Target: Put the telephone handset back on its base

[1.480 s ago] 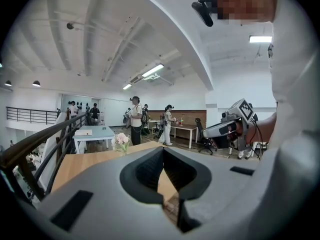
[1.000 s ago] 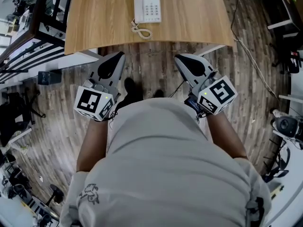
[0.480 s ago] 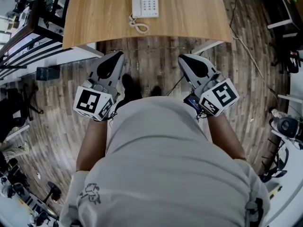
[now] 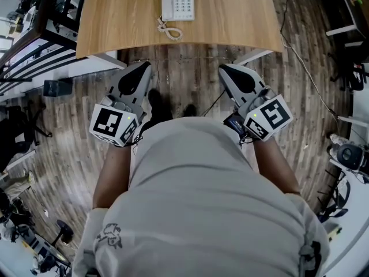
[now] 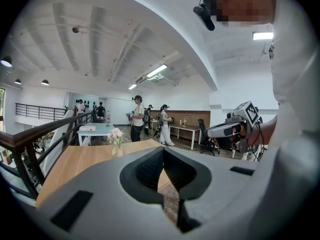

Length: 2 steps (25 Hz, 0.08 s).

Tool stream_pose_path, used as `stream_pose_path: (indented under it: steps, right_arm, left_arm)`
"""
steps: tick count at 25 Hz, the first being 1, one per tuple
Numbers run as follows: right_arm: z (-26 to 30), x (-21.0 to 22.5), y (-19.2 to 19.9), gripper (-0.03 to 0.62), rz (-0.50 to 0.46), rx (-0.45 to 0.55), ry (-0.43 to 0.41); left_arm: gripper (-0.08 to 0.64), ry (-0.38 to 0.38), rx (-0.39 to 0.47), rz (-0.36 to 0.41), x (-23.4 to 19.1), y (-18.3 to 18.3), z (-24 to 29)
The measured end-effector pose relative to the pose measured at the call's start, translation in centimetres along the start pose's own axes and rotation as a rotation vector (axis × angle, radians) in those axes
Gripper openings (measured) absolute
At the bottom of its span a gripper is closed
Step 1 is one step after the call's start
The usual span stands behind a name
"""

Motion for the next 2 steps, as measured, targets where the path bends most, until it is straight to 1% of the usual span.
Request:
stream_pose_path:
  steps: [2]
  right_arm:
    - [0.07, 0.18, -0.06, 0.006, -0.005, -0.004, -0.001]
  left_arm:
    - [0.006, 0.001, 0.002, -0.001, -0.12, -0.05, 0.15]
Point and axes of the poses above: the fingertips, and each gripper's own axes: z forward along the fingers, x to its right, y out of its underside, the point moved 8 cm from there along -z, backward along the fingers, and after that the axes turned 7 degrees about y, right-handed, at the moved point
